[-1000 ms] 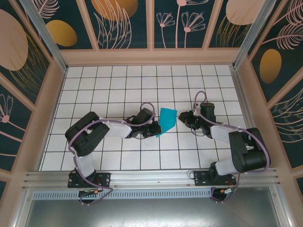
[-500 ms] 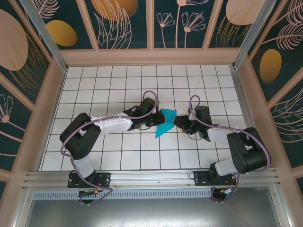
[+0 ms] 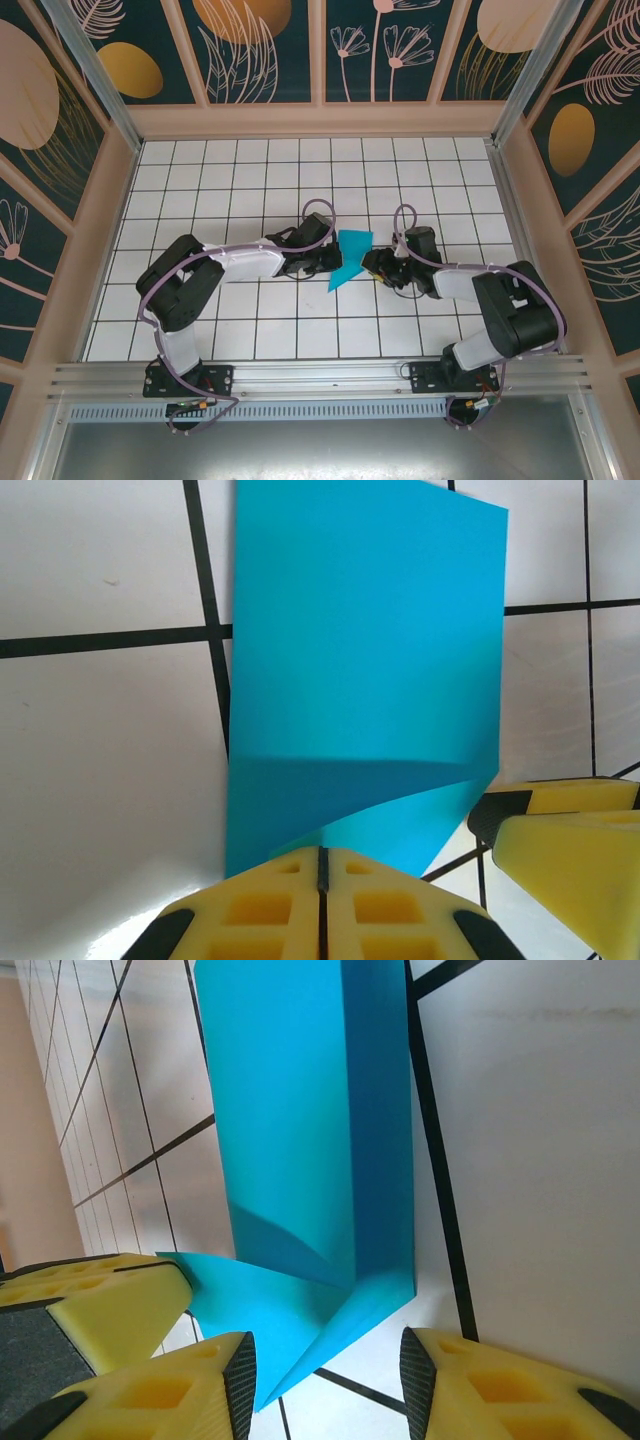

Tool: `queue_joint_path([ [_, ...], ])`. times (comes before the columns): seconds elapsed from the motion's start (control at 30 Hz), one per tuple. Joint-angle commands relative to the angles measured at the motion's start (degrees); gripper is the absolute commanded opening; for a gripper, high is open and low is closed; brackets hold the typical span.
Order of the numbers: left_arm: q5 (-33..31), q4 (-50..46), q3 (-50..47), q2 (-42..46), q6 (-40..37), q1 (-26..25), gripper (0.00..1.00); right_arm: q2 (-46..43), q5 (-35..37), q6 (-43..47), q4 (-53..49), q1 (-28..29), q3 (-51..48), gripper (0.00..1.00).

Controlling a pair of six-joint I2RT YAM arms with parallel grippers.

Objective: Fold a paper plane with a square sheet of paper (pick it up from the middle)
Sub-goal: Third fold the triangle at the center of the table, then fourth fold the wing at the center of the table.

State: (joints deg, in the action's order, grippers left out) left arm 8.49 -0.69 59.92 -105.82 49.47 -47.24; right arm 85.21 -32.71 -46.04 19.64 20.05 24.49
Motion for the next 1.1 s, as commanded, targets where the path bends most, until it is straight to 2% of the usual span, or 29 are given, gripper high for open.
queue_joint_path([
  [0.0,-1.02,-1.42,1.16,-1.35,-1.42,0.15,0.08,0.83,-1.48,-1.06,3.44,0.66,0.93,0.46],
  [0.57,-1.83,-0.66,1.44,-1.92,-1.90,0.17,0.10,6.11,-5.35,0.96,7.70,1.87,4.59,0.45],
  [0.77,-4.86,-0.78,-0.80,1.70,-1.90,0.22,0.13,7.99,-4.98,1.75,8.19,3.26,5.43,0.41],
  [1.07,-9.34,-2.86,-1.87,2.74,-1.22,0.30,0.11,8.15,-3.11,-1.31,11.56,3.24,5.39,0.41],
])
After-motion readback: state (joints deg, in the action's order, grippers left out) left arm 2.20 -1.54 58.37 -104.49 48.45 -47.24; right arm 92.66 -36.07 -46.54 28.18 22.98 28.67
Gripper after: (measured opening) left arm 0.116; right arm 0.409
